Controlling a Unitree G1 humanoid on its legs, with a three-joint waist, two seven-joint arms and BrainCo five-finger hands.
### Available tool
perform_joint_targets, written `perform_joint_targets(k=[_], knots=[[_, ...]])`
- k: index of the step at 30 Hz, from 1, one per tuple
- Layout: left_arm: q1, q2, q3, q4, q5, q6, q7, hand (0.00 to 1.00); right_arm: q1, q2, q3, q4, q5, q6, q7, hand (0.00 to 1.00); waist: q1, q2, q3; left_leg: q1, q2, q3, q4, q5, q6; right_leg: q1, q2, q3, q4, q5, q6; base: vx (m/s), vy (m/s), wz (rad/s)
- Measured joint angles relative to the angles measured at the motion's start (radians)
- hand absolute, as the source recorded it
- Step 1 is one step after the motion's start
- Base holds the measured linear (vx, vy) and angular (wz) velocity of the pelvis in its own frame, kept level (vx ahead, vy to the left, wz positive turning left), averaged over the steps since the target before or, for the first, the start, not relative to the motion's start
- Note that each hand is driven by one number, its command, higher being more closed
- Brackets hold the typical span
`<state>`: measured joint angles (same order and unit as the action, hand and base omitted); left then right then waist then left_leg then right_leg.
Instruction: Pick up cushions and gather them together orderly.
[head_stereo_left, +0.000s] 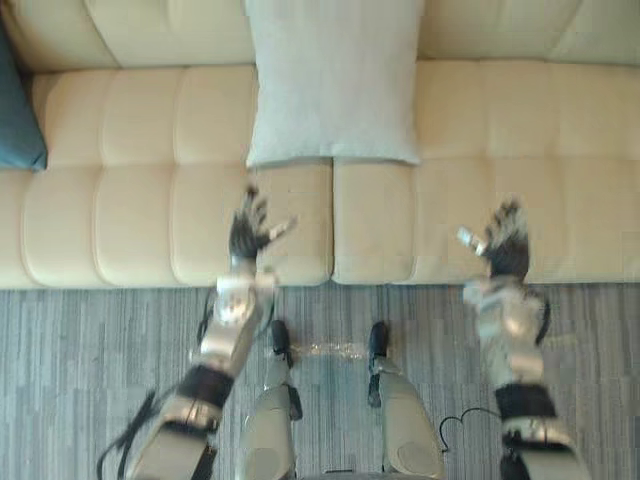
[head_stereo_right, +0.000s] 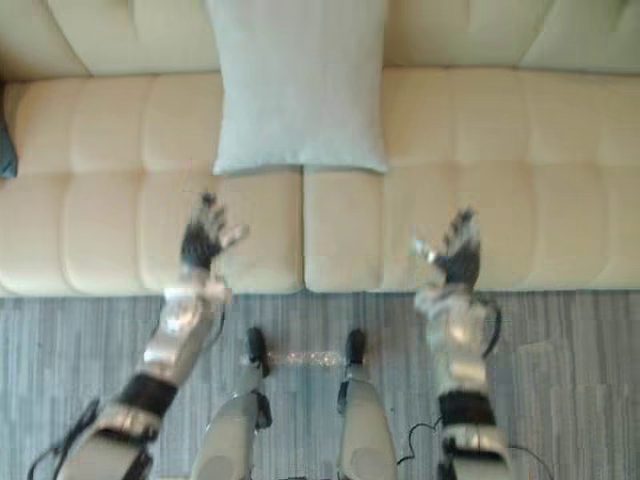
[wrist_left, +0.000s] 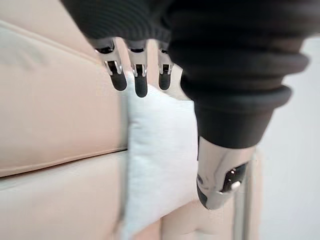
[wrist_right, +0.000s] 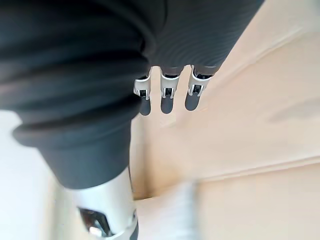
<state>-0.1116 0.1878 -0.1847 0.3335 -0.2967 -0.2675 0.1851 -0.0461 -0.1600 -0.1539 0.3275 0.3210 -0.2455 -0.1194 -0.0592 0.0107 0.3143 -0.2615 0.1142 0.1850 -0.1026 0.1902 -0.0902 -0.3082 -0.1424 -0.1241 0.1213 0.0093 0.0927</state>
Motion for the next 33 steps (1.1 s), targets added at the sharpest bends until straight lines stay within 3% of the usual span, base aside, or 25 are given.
perform_joint_targets(k=[3,5,11,13,24,29,31,33], knots=[[0.126,-0.030,0.044,0.071,0.054,0.000,-0.030,0.00,0.120,0.048,0.003,0.076,-0.043,-0.002,0.036,0.00,0.001,-0.002,-0.066,0.048,0.005,0.014,0.000,-0.025,-0.005,0.052,0.008,0.005,-0.028,0.000,0.000,0.10,-0.025,-0.15],[0.177,-0.056,0.106,0.240,0.103,0.003,-0.037,0.00,0.162,0.062,0.002,0.227,-0.051,-0.002,0.058,0.00,0.004,-0.008,-0.121,0.106,0.004,0.031,0.000,-0.047,-0.006,0.106,0.010,0.025,-0.053,-0.004,0.005,0.04,0.013,-0.26],[0.212,-0.066,0.195,0.627,0.190,0.047,-0.058,0.00,0.188,0.080,-0.036,0.595,-0.086,0.025,0.077,0.00,0.008,-0.019,-0.191,0.197,-0.001,0.054,-0.006,-0.082,-0.003,0.195,0.005,0.048,-0.086,-0.014,0.014,-0.01,0.019,-0.14],[0.227,-0.066,0.200,0.682,0.208,0.059,-0.062,0.00,0.196,0.081,-0.054,0.659,-0.086,0.038,0.076,0.00,0.009,-0.022,-0.207,0.213,-0.003,0.055,-0.007,-0.085,-0.004,0.208,0.005,0.054,-0.093,-0.015,0.016,0.00,0.000,0.00],[0.222,-0.090,0.213,0.726,0.276,0.069,-0.091,0.00,0.190,0.081,-0.056,0.719,-0.127,0.078,0.078,0.00,0.011,-0.025,-0.242,0.269,-0.006,0.057,-0.007,-0.104,-0.011,0.267,0.006,0.072,-0.110,-0.020,0.020,0.03,-0.001,-0.02],[0.178,-0.081,0.203,0.739,0.279,0.080,-0.091,0.00,0.128,0.089,-0.026,0.719,-0.128,0.079,0.073,0.00,0.017,-0.047,-0.213,0.254,-0.006,0.084,0.000,-0.102,-0.013,0.207,0.008,0.100,-0.030,-0.020,0.020,0.04,0.001,-0.16],[0.131,-0.081,0.203,0.737,0.285,0.087,-0.091,0.00,0.101,0.109,-0.012,0.714,-0.127,0.079,0.069,0.00,0.023,-0.069,-0.200,0.192,0.000,0.085,0.062,-0.108,0.010,0.135,0.006,0.098,0.045,-0.013,0.027,-0.02,-0.003,0.01],[0.104,-0.093,0.208,0.714,0.287,0.087,-0.091,0.00,0.098,0.120,0.003,0.707,-0.127,0.078,0.070,0.00,0.038,-0.063,-0.196,0.144,0.029,0.093,0.117,-0.123,0.040,0.144,0.007,0.093,0.052,-0.006,0.075,-0.02,0.006,0.16]])
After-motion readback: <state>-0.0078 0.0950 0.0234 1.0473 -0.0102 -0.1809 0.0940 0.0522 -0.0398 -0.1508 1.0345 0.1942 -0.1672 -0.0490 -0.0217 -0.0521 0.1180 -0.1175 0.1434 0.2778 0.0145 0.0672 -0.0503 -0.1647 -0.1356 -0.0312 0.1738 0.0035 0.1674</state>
